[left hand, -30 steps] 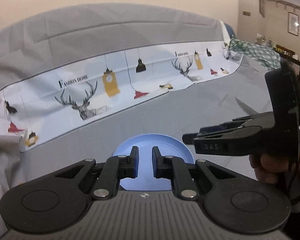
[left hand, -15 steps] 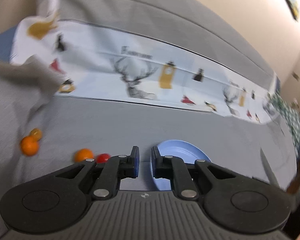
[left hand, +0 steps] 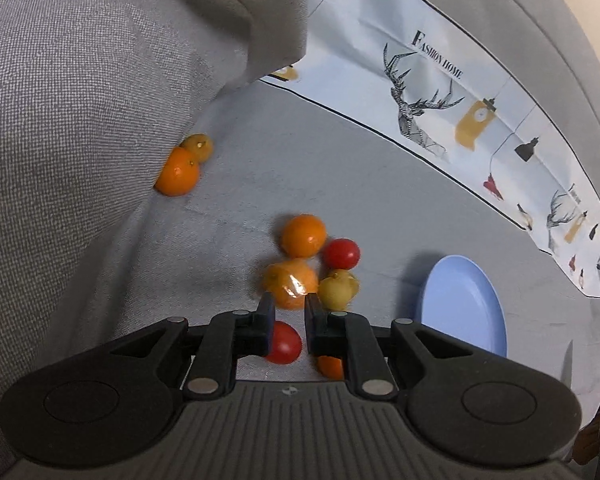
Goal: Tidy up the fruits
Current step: 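Open both tools and move them toward the fruit pile, then close the left tool on a large orange while the right tool grasps a tangerine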
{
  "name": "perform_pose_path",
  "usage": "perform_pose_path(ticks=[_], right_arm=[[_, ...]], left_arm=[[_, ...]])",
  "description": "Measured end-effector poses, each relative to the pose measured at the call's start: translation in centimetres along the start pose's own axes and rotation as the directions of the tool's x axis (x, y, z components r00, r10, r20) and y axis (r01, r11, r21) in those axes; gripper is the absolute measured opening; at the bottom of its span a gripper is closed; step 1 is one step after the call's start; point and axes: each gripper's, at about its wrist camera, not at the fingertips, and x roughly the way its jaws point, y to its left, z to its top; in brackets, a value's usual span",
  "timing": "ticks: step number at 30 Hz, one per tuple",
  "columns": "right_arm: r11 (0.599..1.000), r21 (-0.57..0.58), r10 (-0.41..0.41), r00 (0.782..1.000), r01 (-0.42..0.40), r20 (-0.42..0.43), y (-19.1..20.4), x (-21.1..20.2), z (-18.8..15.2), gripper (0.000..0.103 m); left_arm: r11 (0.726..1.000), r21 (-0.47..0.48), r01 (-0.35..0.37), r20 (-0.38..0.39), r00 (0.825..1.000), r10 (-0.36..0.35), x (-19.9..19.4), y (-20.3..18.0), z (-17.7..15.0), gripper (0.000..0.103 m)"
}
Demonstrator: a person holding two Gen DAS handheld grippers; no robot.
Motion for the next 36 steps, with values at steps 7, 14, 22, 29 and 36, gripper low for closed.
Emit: perform_pose_path(ticks=[7, 14, 22, 29, 36], right_arm=[[0.999, -0.006, 0.038, 0.997, -0.039, -0.064, 1.1, 2.5, -0.1, 0.049], [0.998, -0.030, 0.044, 0.993, -0.048, -0.113, 1.9, 4.6, -0.4, 0.051], [0.998, -0.043, 0.032, 0.988, -0.039, -0.154, 2.1, 6.0, -0.7, 0.051], [0.995, -0.076, 0.050, 0.981, -0.066, -0.189, 2.6, 6.4, -1.2, 0.048], [0.993, -0.100, 0.045, 0.981, -0.065, -0.187, 2.4, 5.7, -1.4, 0.038]], left_arm=[[1.000, 0.012, -0.028, -0.001, 1.000, 0.028, 1.0, -0.8, 0.0, 0.047], [0.999, -0.033, -0.035, 0.004, 0.999, 0.035, 2.3, -0.6, 0.2, 0.054], [0.998, -0.021, -0.065, 0.000, 0.998, 0.065, 3.9, -0.8, 0.3, 0.054], [0.998, -0.025, -0.056, -0.008, 0.998, 0.056, 4.4, -0.8, 0.3, 0.052], [0.999, 0.017, -0.047, 0.005, 0.999, 0.047, 4.2, -1.5, 0.1, 0.039]])
